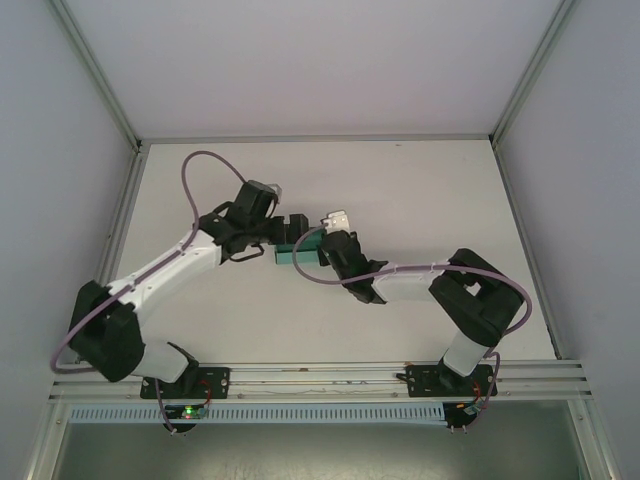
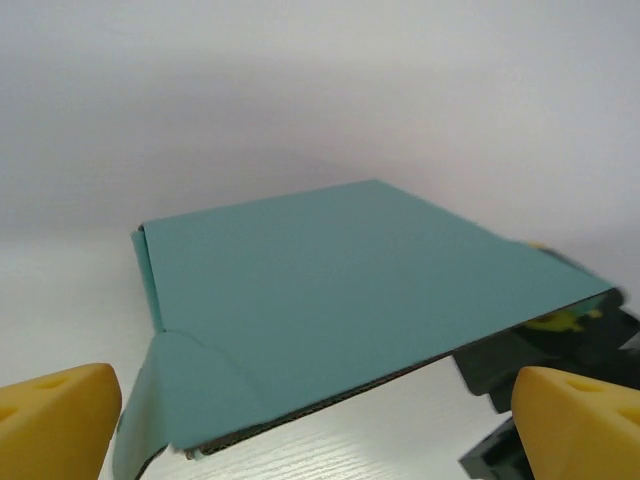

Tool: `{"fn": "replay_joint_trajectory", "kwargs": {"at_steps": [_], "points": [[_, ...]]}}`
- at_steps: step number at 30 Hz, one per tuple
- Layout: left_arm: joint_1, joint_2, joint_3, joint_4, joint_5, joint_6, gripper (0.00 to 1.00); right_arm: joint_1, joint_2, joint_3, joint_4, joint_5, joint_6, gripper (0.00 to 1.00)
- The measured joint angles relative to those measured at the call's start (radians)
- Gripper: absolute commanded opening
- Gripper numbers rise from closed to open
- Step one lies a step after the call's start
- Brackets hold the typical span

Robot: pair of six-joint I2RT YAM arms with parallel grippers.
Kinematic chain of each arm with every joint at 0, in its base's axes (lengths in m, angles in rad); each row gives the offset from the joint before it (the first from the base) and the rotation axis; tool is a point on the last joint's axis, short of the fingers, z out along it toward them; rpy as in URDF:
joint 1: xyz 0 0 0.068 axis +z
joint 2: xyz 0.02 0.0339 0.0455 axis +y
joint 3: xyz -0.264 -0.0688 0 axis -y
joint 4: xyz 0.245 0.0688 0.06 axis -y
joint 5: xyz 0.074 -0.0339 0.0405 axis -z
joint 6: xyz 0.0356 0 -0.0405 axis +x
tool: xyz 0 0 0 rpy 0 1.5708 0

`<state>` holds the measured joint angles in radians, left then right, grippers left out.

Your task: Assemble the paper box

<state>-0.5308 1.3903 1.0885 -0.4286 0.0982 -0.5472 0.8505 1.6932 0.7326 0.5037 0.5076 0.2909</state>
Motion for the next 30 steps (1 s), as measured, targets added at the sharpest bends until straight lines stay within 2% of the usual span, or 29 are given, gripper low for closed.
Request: {"fn": "replay_joint_trajectory", "kwargs": {"at_steps": [6, 11, 12, 16, 23, 26, 30], "points": [[0.031, -0.072, 0.031, -0.071, -0.093, -0.060, 1.00, 0.033, 0.003, -0.044, 0.074, 0.034, -0.061, 0.08], [0.135, 0.001, 0.003, -0.049, -0.055, -0.116, 0.99, 0.069, 0.021, -0.056, 0.111, 0.059, -0.105, 0.12], [0.148, 0.024, -0.010, -0.039, -0.040, -0.124, 0.96, 0.074, 0.026, -0.056, 0.116, 0.064, -0.112, 0.12], [0.167, 0.115, -0.061, -0.012, 0.026, -0.156, 0.74, 0.104, 0.039, -0.057, 0.121, 0.090, -0.143, 0.14], [0.173, 0.130, -0.174, 0.060, 0.093, -0.201, 0.72, 0.135, 0.039, -0.070, 0.085, 0.105, -0.167, 0.25], [0.175, 0.127, -0.214, 0.113, 0.114, -0.221, 0.63, 0.150, 0.035, -0.078, 0.055, 0.106, -0.168, 0.28], [0.175, 0.126, -0.240, 0.174, 0.132, -0.225, 0.62, 0.162, -0.023, -0.100, -0.006, 0.098, -0.166, 0.42]]}}
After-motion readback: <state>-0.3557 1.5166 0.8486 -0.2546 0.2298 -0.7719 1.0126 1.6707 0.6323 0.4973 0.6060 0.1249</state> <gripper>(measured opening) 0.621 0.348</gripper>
